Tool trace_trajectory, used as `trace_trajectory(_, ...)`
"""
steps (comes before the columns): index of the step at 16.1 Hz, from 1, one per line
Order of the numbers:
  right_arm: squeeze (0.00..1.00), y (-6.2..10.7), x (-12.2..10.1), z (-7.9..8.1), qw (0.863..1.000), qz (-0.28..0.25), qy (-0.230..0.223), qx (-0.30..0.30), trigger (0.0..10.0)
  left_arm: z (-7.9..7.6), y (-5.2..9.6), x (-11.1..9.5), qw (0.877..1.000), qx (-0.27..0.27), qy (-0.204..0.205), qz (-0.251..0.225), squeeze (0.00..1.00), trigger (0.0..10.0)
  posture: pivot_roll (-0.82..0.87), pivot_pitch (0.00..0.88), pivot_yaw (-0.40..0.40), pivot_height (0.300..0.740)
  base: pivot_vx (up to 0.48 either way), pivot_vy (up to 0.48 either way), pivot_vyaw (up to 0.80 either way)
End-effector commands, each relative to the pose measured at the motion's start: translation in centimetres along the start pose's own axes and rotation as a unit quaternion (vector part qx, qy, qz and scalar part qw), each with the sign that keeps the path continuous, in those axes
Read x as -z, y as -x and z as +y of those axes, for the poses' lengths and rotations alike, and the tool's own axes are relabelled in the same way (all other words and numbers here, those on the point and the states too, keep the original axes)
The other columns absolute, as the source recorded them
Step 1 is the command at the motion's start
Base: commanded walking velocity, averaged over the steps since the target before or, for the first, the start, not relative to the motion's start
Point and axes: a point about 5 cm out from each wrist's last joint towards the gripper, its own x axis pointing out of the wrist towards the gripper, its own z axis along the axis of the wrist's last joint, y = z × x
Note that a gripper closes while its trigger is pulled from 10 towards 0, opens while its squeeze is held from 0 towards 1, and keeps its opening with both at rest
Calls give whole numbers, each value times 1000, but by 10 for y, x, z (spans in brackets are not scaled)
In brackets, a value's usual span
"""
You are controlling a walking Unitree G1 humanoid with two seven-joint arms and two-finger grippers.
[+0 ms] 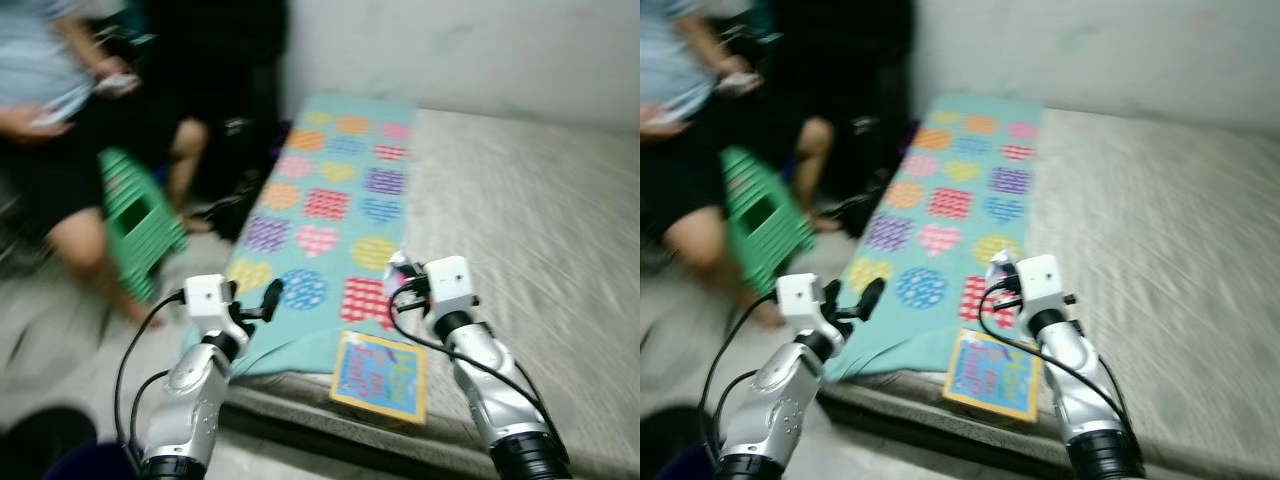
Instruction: Clean up the room
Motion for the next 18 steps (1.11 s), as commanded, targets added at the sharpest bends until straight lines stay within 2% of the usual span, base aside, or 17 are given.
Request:
trace_trajectory(1, 0, -1, -4, 7, 1000, -12, 1, -15, 10000, 5, 0, -3, 1000, -14, -7, -3, 0, 10000, -146, 0, 10, 740, 0, 0, 800)
trace_trajectory(18, 0, 1, -5, 19, 999, -20, 2, -49, 10000, 9, -1, -4, 999, -32, -23, 0, 0, 10000, -147, 0, 15, 740, 0, 0, 800)
